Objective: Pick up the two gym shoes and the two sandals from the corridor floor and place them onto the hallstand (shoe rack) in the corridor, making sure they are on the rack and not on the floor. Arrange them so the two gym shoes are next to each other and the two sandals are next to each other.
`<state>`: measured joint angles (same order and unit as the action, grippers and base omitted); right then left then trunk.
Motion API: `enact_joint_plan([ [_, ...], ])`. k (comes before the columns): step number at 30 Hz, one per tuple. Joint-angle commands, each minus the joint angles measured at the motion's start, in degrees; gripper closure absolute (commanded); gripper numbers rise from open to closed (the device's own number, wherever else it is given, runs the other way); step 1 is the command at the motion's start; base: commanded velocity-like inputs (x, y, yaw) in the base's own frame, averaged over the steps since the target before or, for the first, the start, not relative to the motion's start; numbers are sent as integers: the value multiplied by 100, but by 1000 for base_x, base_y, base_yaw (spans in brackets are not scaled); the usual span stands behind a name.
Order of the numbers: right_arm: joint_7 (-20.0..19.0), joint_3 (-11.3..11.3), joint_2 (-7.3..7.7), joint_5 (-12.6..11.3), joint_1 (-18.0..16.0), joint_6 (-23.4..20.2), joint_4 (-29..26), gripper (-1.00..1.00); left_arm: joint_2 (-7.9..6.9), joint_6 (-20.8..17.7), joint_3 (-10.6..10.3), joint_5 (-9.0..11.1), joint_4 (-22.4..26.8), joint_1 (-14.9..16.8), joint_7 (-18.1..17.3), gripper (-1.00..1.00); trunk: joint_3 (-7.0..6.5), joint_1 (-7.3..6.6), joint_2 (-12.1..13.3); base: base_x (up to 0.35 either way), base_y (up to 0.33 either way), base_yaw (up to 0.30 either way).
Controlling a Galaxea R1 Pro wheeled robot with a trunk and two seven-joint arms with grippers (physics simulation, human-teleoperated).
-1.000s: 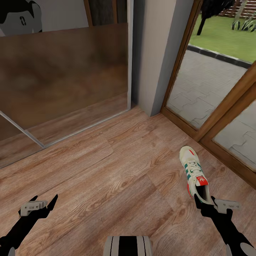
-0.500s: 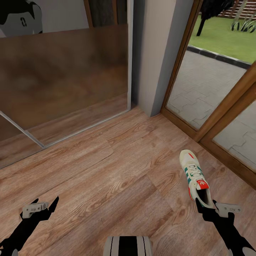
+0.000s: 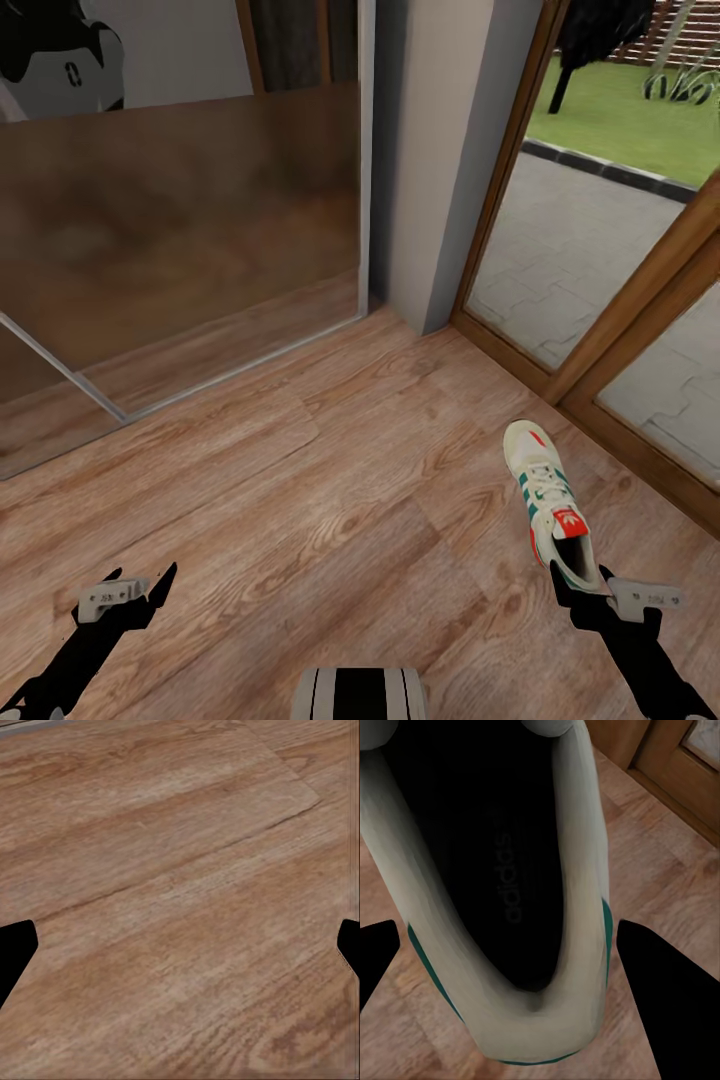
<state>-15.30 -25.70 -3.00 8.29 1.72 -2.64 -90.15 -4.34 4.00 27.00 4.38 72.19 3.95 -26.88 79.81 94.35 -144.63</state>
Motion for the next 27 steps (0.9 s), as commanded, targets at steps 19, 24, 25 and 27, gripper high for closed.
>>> enact_joint_plan([
  [19,16,12,-7,-34,29,60,23,100,-4,46,-293,-1,-121,0,33,-100,-170,0,0,-4,0,0],
  [24,22,13,-7,-36,30,61,25,100,-5,47,-298,1,-124,0,33,-100,-215,0,0,-13,0,0],
  [25,23,14,-7,-35,30,61,27,100,-5,48,-298,1,-125,0,33,-100,-223,0,0,-7,0,0],
  [27,24,14,-7,-36,30,62,28,100,-5,48,-299,1,-125,0,33,-100,-241,0,0,-6,0,0],
])
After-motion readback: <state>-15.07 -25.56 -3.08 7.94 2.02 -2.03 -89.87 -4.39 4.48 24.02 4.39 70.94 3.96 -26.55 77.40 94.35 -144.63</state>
